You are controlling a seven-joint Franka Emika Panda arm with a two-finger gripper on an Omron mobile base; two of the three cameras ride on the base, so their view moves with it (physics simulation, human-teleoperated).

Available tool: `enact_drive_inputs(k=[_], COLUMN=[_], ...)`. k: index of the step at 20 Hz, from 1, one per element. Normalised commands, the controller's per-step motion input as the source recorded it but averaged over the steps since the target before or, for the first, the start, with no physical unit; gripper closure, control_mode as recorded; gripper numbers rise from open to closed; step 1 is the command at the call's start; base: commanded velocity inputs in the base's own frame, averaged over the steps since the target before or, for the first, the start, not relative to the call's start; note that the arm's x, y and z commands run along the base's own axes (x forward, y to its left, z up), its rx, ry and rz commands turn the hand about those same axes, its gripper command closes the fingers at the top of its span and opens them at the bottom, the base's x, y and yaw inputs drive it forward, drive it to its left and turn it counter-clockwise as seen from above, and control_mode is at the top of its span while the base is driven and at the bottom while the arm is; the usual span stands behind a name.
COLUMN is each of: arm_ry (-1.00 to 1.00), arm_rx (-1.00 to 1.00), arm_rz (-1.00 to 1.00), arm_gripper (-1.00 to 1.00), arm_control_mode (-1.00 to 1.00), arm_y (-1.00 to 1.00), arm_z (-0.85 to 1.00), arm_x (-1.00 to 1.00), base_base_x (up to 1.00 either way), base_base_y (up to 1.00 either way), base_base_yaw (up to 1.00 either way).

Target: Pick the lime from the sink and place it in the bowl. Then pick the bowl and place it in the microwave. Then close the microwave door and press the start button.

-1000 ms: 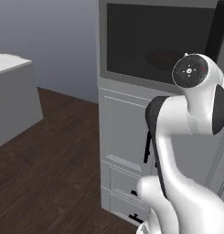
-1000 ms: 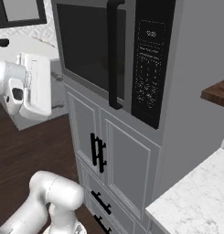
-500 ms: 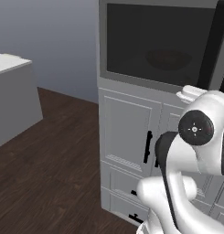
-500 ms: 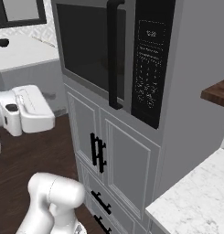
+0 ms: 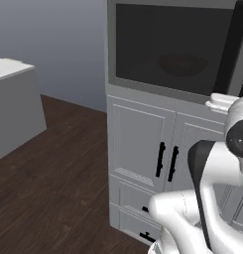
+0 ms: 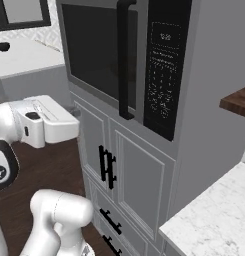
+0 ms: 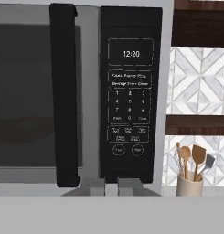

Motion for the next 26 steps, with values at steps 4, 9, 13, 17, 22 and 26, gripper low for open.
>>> enact_drive_inputs(k=[4, 9, 13, 17, 22, 26], arm_ry=[0.0, 0.0, 0.0, 0.0, 0.0, 0.0], arm_rx=[0.08, 0.01, 0.0, 0.0, 0.0, 0.0], arm_rz=[0.0, 0.0, 0.0, 0.0, 0.0, 0.0], arm_gripper=[1.0, 1.0, 1.0, 1.0, 1.0, 1.0], arm_control_mode=[-1.0, -1.0, -1.0, -1.0, -1.0, -1.0], arm_y=[-0.29, -0.18, -0.02, -0.02, -0.17, -0.1], arm_z=[-0.39, -0.26, -0.2, -0.11, -0.11, -0.16], arm_x=[0.16, 0.02, 0.11, 0.27, 0.17, 0.54], base_base_x=[0.0, 0.0, 0.0, 0.0, 0.0, 0.0], base_base_y=[0.0, 0.0, 0.0, 0.0, 0.0, 0.0], base_base_yaw=[0.0, 0.0, 0.0, 0.0, 0.0, 0.0])
